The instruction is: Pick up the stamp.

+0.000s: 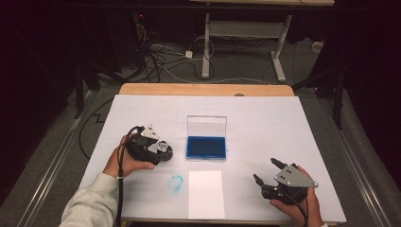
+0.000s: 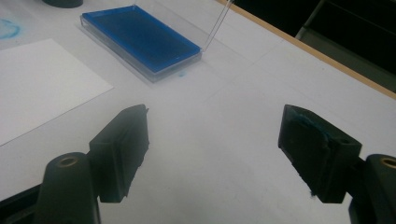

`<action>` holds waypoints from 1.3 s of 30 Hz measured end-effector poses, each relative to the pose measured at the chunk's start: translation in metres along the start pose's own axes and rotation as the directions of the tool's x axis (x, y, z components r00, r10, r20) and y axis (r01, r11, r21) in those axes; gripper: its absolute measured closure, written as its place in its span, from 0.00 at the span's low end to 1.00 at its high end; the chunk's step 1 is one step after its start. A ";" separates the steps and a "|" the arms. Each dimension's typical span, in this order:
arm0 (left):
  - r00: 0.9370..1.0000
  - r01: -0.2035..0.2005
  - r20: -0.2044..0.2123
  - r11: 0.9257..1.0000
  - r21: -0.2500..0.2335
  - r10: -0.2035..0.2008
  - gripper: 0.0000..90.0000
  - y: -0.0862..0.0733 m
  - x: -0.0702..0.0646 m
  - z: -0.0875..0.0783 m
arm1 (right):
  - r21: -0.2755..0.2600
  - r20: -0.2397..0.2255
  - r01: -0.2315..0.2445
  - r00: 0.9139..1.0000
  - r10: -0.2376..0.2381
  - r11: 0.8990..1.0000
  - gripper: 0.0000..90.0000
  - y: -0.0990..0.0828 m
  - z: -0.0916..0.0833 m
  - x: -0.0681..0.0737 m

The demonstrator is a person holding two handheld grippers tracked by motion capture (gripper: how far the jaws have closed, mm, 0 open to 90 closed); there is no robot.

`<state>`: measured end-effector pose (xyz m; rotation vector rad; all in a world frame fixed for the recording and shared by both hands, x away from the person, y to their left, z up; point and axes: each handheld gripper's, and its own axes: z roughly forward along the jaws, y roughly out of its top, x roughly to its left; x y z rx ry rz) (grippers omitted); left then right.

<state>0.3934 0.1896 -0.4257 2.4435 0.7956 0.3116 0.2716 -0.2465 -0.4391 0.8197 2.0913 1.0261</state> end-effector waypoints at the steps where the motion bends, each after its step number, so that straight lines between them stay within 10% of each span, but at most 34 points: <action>1: 1.000 -0.001 0.004 1.000 -0.001 0.001 0.31 0.001 0.001 0.000 | 0.001 -0.003 0.002 1.000 -0.002 1.000 0.27 0.000 0.000 0.000; 20: 0.996 -0.060 0.073 0.998 0.006 0.059 0.55 0.011 0.007 0.003 | 0.015 -0.004 0.015 1.000 -0.015 1.000 0.28 -0.001 0.002 0.002; 39: 0.994 -0.103 0.047 0.994 0.025 0.102 0.61 0.012 0.001 0.005 | 0.031 0.010 0.030 0.999 -0.031 0.999 0.29 -0.001 0.004 0.003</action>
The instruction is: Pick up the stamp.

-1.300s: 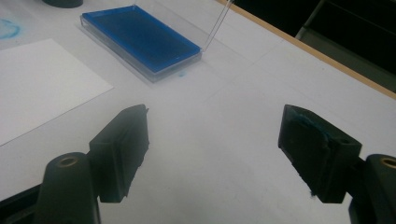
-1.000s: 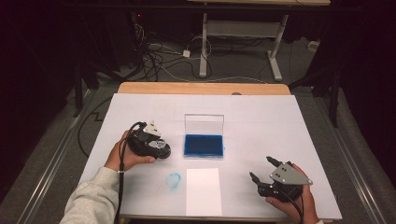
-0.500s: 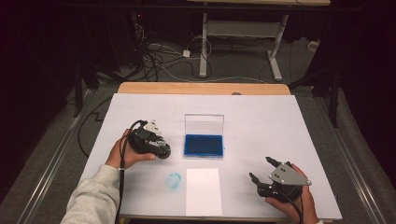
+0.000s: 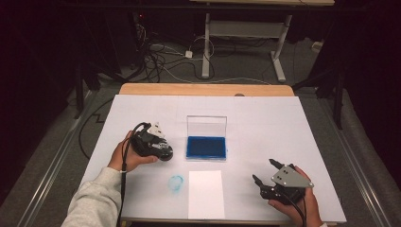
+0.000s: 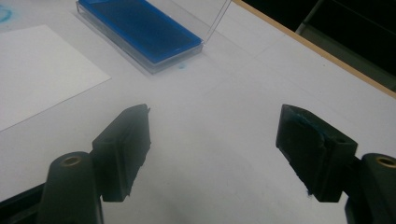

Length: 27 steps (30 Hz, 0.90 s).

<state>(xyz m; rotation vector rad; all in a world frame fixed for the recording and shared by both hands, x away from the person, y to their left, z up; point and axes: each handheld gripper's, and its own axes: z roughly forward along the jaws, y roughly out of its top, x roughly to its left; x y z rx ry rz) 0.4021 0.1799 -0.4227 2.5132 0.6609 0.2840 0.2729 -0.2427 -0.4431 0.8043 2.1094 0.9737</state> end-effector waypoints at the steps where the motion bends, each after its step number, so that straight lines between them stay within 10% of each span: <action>1: 1.000 -0.001 -0.001 1.000 -0.002 0.001 0.61 0.000 0.000 0.000 | 0.000 0.002 -0.002 1.000 0.002 1.000 0.29 0.000 0.000 0.000; 19: 1.000 0.001 -0.022 0.993 -0.114 -0.004 0.61 -0.010 -0.015 -0.022 | -0.018 0.011 0.002 1.000 -0.002 1.000 0.29 0.002 -0.002 0.000; 27: 0.998 -0.056 -0.003 0.990 -0.130 0.056 0.61 -0.004 -0.031 -0.029 | -0.031 -0.007 0.003 1.000 -0.003 1.000 0.23 0.003 -0.003 0.001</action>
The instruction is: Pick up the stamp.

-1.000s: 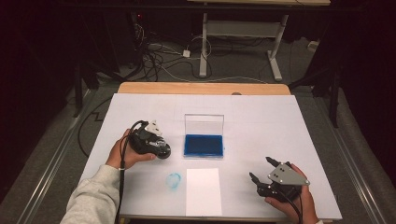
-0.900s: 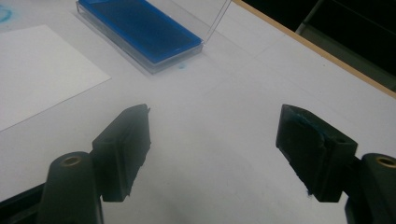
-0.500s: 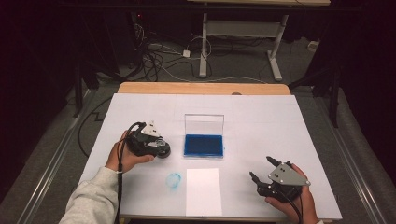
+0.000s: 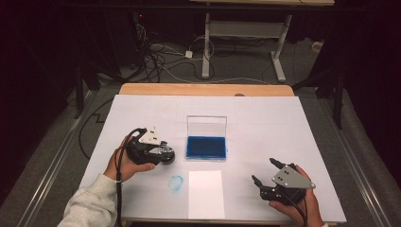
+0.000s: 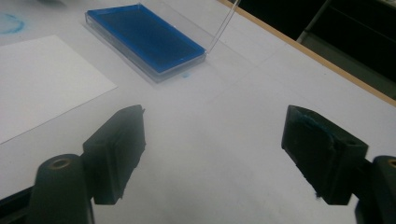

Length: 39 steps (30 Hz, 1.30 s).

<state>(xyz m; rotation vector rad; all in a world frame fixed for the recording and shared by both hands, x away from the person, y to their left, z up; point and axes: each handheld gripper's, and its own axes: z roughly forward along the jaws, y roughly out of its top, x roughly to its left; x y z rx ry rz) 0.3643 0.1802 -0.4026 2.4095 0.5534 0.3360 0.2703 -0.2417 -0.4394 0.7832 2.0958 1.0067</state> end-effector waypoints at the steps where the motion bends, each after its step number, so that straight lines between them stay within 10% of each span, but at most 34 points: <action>1: 1.000 -0.006 0.002 1.000 -0.003 0.006 0.61 0.001 -0.001 -0.001 | -0.002 0.004 -0.002 1.000 0.002 1.000 0.22 0.000 0.000 0.000; 39: 0.999 -0.027 0.016 0.989 -0.143 0.030 0.61 0.013 -0.025 -0.016 | -0.049 -0.023 -0.028 0.999 0.027 0.998 0.18 0.004 0.006 0.000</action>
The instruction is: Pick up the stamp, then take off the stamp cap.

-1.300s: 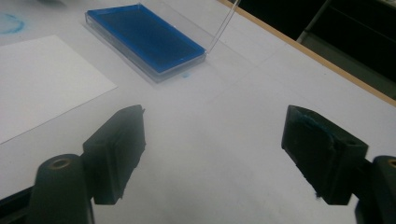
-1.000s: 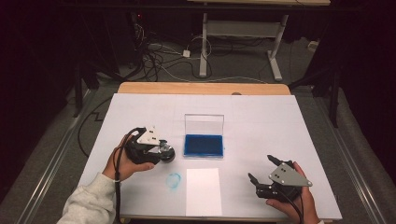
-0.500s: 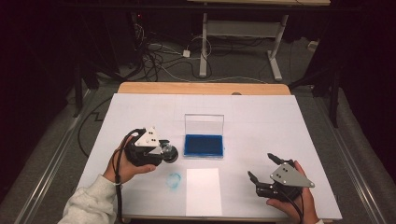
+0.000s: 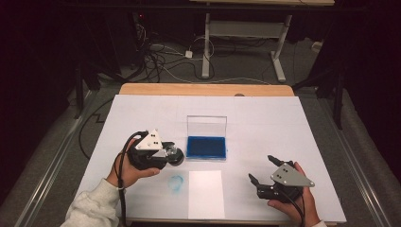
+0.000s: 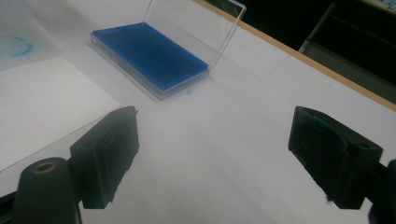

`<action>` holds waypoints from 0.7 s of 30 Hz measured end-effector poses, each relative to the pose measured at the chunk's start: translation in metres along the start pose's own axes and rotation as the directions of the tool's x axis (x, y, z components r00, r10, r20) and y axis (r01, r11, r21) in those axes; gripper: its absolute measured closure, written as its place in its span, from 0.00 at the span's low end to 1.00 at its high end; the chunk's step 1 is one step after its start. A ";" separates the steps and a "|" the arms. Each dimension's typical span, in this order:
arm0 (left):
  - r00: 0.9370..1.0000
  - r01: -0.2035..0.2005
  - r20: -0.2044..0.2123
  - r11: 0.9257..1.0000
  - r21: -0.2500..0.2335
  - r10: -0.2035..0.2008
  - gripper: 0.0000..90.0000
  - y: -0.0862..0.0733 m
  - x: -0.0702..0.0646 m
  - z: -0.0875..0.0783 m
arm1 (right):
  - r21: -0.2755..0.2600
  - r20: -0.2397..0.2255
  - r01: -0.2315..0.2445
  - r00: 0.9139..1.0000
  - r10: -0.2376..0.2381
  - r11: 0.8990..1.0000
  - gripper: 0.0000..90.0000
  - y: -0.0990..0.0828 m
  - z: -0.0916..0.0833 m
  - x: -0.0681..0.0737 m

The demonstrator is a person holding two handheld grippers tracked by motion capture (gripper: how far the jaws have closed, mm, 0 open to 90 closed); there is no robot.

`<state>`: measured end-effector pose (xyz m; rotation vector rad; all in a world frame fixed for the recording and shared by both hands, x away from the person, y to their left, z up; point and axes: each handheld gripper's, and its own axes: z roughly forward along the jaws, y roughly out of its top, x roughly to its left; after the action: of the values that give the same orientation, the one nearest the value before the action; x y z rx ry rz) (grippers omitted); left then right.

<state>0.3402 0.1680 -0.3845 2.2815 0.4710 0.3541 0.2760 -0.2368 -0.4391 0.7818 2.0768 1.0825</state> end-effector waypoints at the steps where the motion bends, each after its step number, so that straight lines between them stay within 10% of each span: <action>1: 1.000 0.000 0.000 1.000 0.000 0.000 0.61 0.000 0.000 0.000 | 0.003 -0.001 0.004 1.000 -0.004 1.000 0.18 0.000 0.000 0.000; 21: 1.000 0.018 0.023 0.998 -0.053 -0.016 0.61 0.017 0.002 0.007 | -0.008 -0.092 0.007 0.996 -0.008 1.000 0.19 0.017 0.019 0.005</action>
<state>0.3485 0.1537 -0.3766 2.2260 0.4637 0.3285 0.2909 -0.2164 -0.4344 0.7319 2.1488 1.1413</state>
